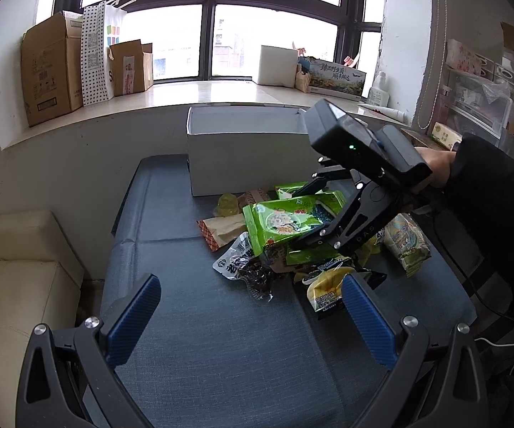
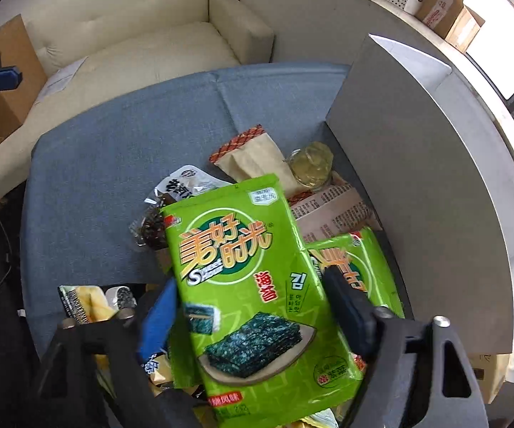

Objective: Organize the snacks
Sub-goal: 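Grasp the green seaweed packs with the right gripper, then carry the green seaweed packs into the white box and open the right gripper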

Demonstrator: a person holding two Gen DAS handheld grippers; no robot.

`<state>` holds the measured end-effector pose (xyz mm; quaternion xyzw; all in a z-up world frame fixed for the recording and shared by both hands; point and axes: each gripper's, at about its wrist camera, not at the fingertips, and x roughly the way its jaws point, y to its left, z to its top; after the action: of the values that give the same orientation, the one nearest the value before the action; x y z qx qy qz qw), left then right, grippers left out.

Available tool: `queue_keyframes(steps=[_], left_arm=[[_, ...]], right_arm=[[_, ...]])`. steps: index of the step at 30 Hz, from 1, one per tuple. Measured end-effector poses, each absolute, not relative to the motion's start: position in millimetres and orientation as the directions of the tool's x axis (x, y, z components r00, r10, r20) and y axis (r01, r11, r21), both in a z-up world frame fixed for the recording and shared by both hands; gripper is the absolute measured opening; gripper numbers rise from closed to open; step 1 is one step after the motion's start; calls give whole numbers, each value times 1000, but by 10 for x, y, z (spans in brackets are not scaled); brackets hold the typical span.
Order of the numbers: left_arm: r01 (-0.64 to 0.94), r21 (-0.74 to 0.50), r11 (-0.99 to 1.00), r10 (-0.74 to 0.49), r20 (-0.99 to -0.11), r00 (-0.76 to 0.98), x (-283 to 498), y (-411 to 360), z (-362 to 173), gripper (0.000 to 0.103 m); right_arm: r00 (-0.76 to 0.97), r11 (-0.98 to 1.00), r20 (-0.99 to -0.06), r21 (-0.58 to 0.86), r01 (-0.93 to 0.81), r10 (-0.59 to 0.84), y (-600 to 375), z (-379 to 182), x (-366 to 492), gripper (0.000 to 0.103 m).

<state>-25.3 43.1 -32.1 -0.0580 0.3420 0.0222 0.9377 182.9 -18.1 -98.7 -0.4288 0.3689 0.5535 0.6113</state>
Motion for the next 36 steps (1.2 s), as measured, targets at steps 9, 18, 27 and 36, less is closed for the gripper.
queue_keyframes(steps=[9,18,27,36], left_arm=[[-102,-89,991,15,-676,737,-35,434,-407,103],[-35,-71,997,-28,-728,685,701,146,-497,103],[-31,-166,986,-124,-835,536,1750,-37,-924,103],[-67,-31,997,7,-869,494,1942,-90,-1169,71]], right_arm=[[243,236,-853,-146,-961,462,-648,-677,1717,77],[476,736,-719,73,-673,507,-1981,-182,1670,77],[588,826,-590,298,-478,553,-2892,-89,1240,77],[600,832,-577,363,-419,554,-3147,-260,1091,77]])
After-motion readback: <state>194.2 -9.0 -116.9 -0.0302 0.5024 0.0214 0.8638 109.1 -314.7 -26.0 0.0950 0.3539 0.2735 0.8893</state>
